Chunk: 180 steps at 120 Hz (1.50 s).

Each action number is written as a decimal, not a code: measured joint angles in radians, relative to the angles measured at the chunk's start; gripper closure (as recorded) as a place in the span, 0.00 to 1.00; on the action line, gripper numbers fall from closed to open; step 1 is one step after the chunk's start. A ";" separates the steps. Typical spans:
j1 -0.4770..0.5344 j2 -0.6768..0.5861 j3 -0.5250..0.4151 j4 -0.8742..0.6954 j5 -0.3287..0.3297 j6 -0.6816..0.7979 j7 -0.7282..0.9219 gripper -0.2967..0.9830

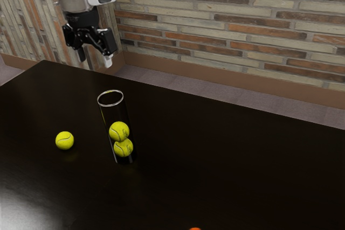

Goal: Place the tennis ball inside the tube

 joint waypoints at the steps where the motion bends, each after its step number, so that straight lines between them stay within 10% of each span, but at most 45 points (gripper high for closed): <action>1: 0.000 0.000 0.000 0.000 0.000 0.001 -0.001 0.23; 99: 0.172 -0.234 -0.028 -0.534 0.036 0.337 -0.002 0.23; 180: 0.439 0.079 -0.029 -0.640 0.052 0.751 0.353 0.23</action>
